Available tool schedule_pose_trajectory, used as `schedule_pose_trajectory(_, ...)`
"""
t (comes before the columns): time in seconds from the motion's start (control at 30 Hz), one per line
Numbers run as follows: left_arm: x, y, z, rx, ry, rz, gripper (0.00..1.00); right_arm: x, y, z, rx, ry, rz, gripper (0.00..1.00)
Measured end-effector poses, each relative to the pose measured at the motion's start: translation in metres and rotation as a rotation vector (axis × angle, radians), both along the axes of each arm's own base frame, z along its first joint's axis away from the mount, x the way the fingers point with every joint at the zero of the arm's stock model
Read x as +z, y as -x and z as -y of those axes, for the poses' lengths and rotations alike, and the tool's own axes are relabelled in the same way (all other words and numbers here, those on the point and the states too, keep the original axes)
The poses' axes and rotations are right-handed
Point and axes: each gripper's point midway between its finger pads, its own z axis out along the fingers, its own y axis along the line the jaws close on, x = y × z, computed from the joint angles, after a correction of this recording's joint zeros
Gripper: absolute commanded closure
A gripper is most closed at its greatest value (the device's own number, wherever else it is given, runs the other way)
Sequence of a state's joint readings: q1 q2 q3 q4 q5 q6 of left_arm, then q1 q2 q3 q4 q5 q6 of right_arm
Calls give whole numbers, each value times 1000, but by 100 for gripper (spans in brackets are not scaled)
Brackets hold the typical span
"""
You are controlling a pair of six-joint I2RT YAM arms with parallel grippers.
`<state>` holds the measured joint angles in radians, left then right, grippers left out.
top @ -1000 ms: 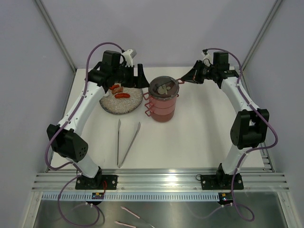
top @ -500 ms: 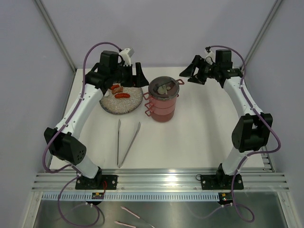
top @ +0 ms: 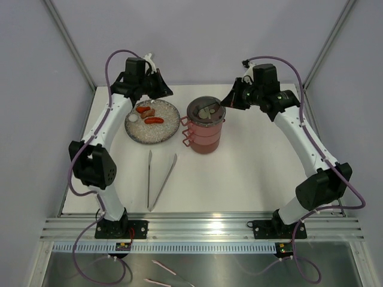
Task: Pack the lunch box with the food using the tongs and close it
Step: Close the box lid on the packing box.
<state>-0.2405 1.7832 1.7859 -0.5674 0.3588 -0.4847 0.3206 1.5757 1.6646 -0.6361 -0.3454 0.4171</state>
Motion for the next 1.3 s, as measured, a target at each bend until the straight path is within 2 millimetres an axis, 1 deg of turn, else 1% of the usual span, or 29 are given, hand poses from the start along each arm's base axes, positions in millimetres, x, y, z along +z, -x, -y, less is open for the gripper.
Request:
schedule_pose_trajectory(0.03,-10,-7,4,-3,3,-20,100,-4,4,-5,8,9,-9,100)
schedule_pose_trajectory(0.07,-24,-14,8,-7,4,-49,100,-9,8,-8,13,23,-24,100)
schedule_pose_trajectory(0.17,-60,-20,16,-20,5,-131,100,-18,9,-5,-3,51,-50,100)
schedule_pose_trajectory(0.23,-76,-21,22,-29,10,-171,100,-26,7,-3,-12,73,-70,100)
schedule_pose_trajectory(0.27,-80,-21,24,-34,12,-180,100,-28,6,-3,-11,80,-77,100)
schedule_pose_trajectory(0.37,-81,-18,30,-53,23,-187,100,-36,-1,-6,-5,97,-97,100)
schedule_pose_trajectory(0.43,-77,-18,36,-69,34,-176,100,-35,-8,-10,1,101,-90,100)
schedule_pose_trajectory(0.57,-75,-19,45,-97,50,-163,100,-37,-14,-20,22,113,-98,100)
schedule_pose_trajectory(0.7,-79,-17,54,-121,57,-172,100,-37,-20,-29,38,117,-92,100)
schedule_pose_trajectory(0.9,-80,-13,65,-146,61,-165,100,-37,-22,-26,22,136,-92,100)
schedule_pose_trajectory(1.03,-89,-7,67,-155,57,-181,100,-35,-21,-22,5,149,-92,99)
schedule_pose_trajectory(1.1,-93,-3,68,-158,54,-190,100,-32,-18,-20,-1,150,-90,90)
schedule_pose_trajectory(1.17,-95,1,70,-166,51,-196,100,-27,-16,-18,-14,146,-87,76)
schedule_pose_trajectory(1.2,-95,3,70,-167,50,-198,100,-23,-15,-16,-26,143,-83,61)
schedule_pose_trajectory(1.23,-95,5,71,-170,49,-199,100,-19,-14,-15,-39,134,-80,51)
schedule_pose_trajectory(1.27,-95,7,72,-171,48,-199,100,-15,-13,-14,-49,127,-76,45)
schedule_pose_trajectory(1.3,-95,10,73,-175,46,-200,100,-11,-12,-12,-63,123,-72,37)
